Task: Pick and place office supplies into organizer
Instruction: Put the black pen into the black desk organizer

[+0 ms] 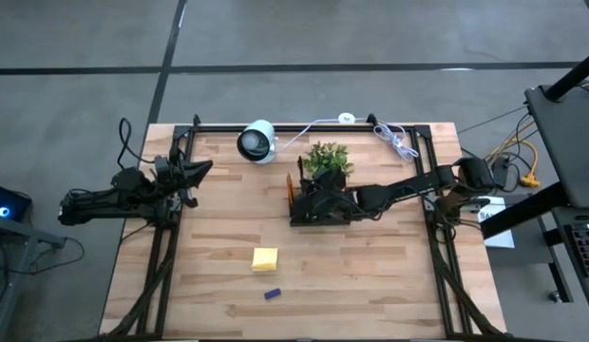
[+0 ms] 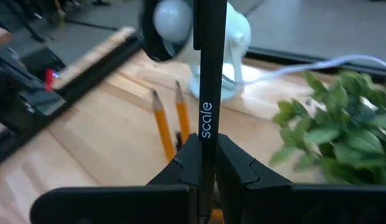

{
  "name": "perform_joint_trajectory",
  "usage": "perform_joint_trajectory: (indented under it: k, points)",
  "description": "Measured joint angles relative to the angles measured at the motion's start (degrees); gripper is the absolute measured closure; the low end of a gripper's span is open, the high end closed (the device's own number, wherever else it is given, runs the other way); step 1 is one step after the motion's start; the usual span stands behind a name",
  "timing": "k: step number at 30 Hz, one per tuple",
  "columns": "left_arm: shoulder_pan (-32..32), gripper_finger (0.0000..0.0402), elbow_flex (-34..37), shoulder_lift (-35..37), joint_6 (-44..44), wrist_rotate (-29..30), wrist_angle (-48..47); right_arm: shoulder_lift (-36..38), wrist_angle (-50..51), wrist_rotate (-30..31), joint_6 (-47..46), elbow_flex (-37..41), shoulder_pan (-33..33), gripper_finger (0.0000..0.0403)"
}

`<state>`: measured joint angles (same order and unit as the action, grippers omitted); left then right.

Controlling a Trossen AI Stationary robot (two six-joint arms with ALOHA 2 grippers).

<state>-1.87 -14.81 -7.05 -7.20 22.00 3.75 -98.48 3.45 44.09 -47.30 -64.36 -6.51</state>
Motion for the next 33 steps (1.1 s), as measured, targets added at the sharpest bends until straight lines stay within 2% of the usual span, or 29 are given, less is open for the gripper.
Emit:
perform_joint_trajectory:
  k: [3,7,13,21,26,33]
  points:
    - [0.0,0.0402,0.0,-0.2,0.0,0.1,0.1,-1.0,4.7,1.5,-2.1,-1.9,-0.3,0.0390]
    - [0.0,0.0402,0.0,-0.8,0.0,1.2,0.1,-3.4,4.0,1.3,-1.8,-5.1,-0.6,0.0390]
    - [0.0,0.0402,0.0,-1.3,0.0,1.5,0.2,-7.3,12.2,2.7,-3.5,-8.5,-0.6,0.0390]
    - [0.0,0.0402,0.0,-1.4,0.0,1.5,0.2,-7.7,7.9,4.2,-3.7,-7.9,-0.6,0.0390]
    - [0.0,0.0402,0.0,-1.5,0.0,1.5,0.0,-9.2,2.5,5.4,0.3,-6.7,-0.8,0.0390]
    - [0.0,0.0402,0.0,-1.4,0.0,1.5,0.2,-10.2,2.3,7.9,0.2,-6.2,-0.9,0.0390]
